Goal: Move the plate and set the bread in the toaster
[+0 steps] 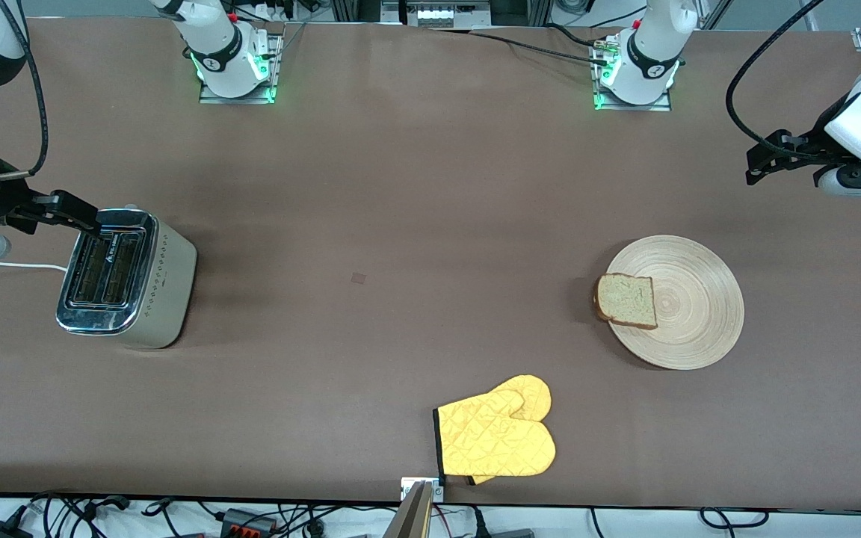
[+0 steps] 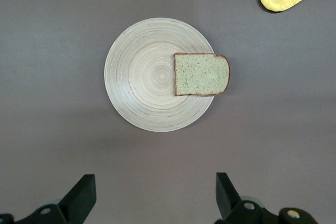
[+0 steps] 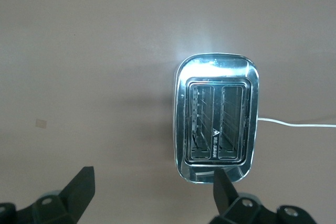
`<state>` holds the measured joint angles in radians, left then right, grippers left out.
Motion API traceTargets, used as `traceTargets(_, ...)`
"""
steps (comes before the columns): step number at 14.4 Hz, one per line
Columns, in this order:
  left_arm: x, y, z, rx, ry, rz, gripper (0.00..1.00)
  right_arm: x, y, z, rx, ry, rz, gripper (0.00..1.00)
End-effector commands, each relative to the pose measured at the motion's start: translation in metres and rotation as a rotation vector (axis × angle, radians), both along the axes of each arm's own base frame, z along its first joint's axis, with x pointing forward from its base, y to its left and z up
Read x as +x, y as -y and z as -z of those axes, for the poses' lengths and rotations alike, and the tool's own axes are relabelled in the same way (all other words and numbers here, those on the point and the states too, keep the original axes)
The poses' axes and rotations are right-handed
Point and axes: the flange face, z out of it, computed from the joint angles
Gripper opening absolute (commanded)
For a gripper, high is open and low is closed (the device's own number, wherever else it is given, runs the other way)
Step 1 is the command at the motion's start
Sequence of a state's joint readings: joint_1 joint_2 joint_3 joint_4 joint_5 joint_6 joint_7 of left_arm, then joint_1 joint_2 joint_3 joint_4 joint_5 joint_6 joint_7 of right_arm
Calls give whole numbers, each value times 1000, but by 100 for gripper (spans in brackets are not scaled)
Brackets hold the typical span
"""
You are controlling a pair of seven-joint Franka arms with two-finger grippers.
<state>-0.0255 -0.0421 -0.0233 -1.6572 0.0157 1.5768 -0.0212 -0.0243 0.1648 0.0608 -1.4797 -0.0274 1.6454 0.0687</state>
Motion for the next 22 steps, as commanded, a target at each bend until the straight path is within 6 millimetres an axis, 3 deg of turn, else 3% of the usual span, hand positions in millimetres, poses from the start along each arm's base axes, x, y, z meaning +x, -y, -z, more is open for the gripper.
traceTargets(1, 3, -2, -5, 0, 2, -14, 100, -2, 1, -2, -2, -3, -9, 100)
traceTargets(13, 4, -3, -2, 2, -11, -14, 100, -2, 1, -1, -5, -4, -11, 100)
traceTargets(18, 4, -2, 3, 1, -30, -11, 100, -1, 6, -1, -14, -2, -102, 100)
traceTargets(20, -3, -10, 15, -1, -125, -19, 100, -1, 7, -1, -15, -2, -101, 100)
traceTargets(22, 4, -35, 31, -1, -159, -58, 100, -1, 8, -2, -9, 0, -91, 100)
